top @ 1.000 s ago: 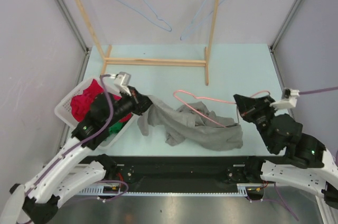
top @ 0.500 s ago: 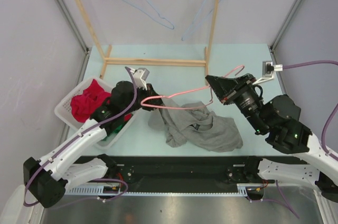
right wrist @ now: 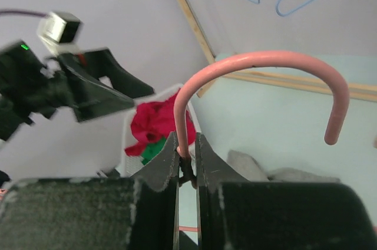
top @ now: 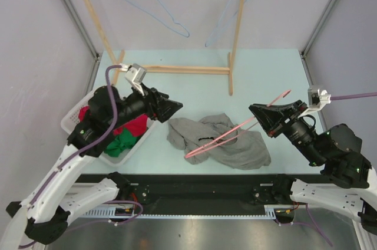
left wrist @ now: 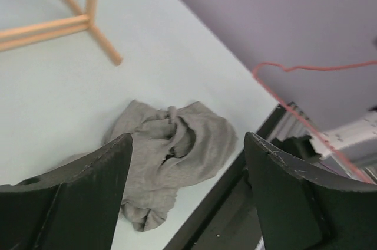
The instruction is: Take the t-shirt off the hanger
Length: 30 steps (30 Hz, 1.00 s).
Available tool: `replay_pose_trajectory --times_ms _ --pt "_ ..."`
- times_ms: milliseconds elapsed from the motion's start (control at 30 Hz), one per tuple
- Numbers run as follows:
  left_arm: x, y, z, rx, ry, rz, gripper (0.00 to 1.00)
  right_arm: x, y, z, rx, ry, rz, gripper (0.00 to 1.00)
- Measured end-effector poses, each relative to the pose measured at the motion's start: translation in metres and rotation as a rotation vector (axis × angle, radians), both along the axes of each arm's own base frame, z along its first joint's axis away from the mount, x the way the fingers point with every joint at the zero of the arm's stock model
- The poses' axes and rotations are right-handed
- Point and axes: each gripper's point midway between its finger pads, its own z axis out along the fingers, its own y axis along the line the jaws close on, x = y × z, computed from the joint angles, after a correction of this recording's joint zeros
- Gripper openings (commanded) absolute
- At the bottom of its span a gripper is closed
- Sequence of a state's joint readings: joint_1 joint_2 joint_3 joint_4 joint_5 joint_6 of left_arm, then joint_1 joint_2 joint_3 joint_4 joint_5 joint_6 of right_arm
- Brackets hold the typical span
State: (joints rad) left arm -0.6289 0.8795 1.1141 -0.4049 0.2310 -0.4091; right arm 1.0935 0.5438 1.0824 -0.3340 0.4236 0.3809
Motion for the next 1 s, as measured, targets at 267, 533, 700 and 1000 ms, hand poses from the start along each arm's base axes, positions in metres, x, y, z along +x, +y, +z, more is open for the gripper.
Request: replay_pose_trajectory --times_ms 267,533,700,1000 --pt "-0.064 -0.028 0.04 -0.141 -0.032 -0.372 0.81 -0.003 -0.006 -0.056 -0.335 0.028 0.019 0.0" --pt "-0.105 -0.072 0.001 -0.028 0.048 -0.562 0.81 0.009 0.011 -0.099 -0.618 0.141 0.03 0.0" --pt "-0.145 -0.085 -0.023 0.106 -0.014 -0.646 0.82 0.012 0.018 -0.123 -0.717 0.197 0.045 0.0" --pt "-0.166 -0.103 -0.076 0.359 -0.038 -0.64 0.73 0.01 0.02 -0.118 -0.712 0.203 0.058 0.0"
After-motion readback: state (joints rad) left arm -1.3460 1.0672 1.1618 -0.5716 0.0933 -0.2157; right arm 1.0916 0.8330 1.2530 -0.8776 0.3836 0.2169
